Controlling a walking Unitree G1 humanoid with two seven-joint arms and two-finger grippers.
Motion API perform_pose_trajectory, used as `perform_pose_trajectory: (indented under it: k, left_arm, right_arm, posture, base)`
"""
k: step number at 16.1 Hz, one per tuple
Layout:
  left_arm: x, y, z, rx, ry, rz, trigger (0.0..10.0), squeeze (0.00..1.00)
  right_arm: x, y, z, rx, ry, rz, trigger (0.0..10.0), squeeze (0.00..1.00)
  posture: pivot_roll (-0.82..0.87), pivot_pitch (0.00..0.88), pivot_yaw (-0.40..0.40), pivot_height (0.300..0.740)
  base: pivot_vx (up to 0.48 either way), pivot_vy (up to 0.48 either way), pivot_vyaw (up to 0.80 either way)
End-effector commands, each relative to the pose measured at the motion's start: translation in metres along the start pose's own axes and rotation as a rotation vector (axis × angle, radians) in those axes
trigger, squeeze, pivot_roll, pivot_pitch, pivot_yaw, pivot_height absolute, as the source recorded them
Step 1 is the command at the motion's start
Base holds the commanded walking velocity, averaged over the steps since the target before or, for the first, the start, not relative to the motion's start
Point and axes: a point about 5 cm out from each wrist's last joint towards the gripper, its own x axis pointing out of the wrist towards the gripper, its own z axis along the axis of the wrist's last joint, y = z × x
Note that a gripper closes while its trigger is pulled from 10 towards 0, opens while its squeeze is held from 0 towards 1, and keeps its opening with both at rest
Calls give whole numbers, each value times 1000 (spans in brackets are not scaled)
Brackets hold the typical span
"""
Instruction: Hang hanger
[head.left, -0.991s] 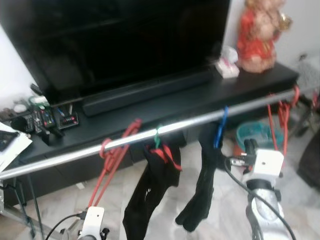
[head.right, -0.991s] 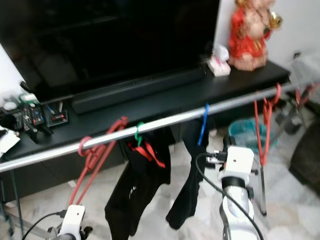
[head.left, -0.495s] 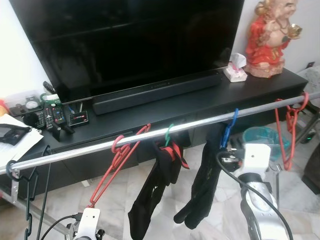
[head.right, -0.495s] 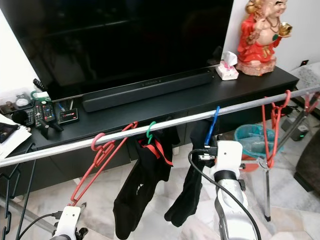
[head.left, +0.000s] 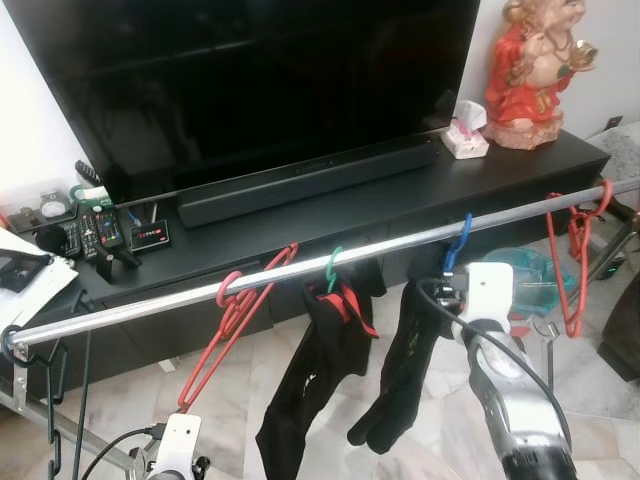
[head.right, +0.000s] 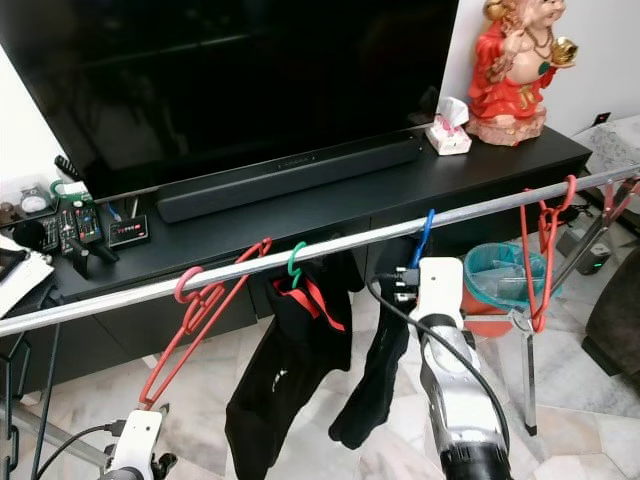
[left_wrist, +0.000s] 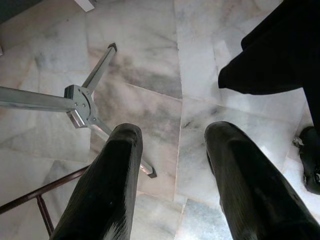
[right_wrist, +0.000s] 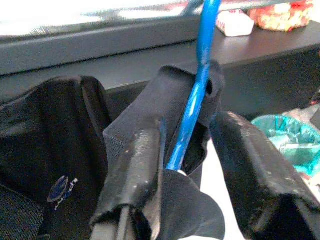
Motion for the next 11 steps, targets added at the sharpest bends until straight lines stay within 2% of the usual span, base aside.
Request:
perform_pose_trajectory:
  k: [1,2,3,7,11]
  left_arm:
    - [0,2,-3,5,17,6,10000,0]
    - [0,2,-2,5,16,6,10000,0]
    - [0,2,-2,5,15,5,10000,0]
    - [0,2,-1,5,13,5,10000,0]
    - [0,2,-1,7,11,6,10000,0]
  right_arm:
    - [6,0,6,14,-2,-11,10000,1000]
    - [10,0,9,21,3,-19,10000,0]
    - [18,-1,14,39,14,-37,10000,0]
    - [31,-3,21,89,35,-65,10000,0]
    - [40,-16,20,115,92,-131,10000,0]
  posture:
    - [-219,0,61,740]
    - [-220,0,63,740]
    - [-220,0,64,740]
    - [-216,0,63,740]
    - [-214,0,64,740]
  base:
    - [0,0,0]
    - [0,0,0]
    - [0,0,0]
    - [0,0,0]
    - [0,0,0]
